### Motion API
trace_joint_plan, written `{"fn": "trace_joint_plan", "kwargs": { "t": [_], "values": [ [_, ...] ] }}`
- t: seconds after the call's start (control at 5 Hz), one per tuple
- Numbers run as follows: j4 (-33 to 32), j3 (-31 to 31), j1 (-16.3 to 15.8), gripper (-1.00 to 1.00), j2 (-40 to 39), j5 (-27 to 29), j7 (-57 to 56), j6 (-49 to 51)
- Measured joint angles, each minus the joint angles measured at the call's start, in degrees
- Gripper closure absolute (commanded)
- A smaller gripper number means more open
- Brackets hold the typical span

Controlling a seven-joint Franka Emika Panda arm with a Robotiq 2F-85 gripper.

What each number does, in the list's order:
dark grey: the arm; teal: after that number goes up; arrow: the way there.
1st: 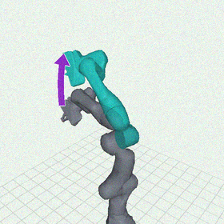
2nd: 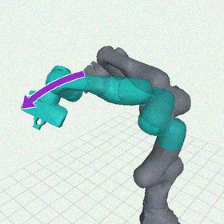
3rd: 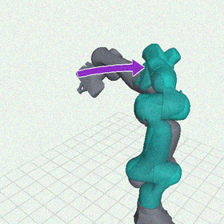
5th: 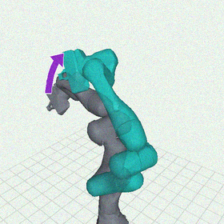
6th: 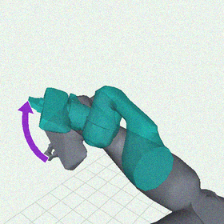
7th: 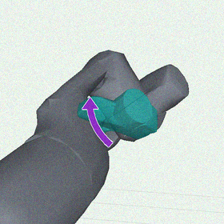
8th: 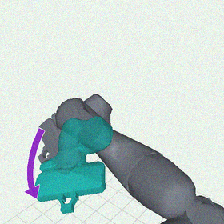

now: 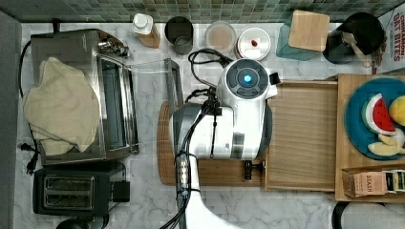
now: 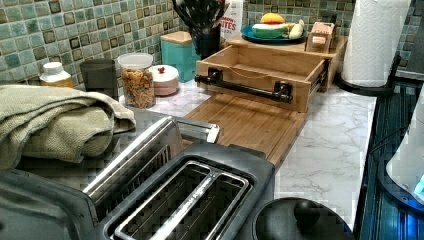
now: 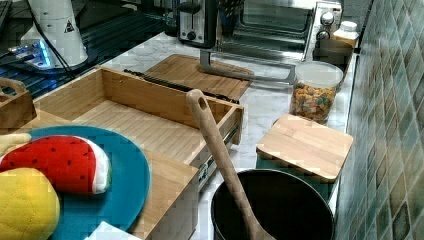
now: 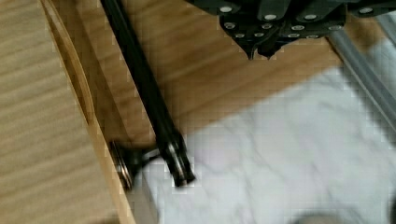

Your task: Close the drawer.

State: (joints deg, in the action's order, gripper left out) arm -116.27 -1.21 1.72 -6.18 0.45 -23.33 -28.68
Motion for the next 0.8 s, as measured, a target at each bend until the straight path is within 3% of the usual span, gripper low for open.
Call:
{"fn": "trace_joint_plan", "kwargs": {
  "t": [0.8],
  "values": [
    [-11.4, -0.2, 0.3, 1.00, -6.8, -9.3, -5.4, -8.7]
  ]
}}
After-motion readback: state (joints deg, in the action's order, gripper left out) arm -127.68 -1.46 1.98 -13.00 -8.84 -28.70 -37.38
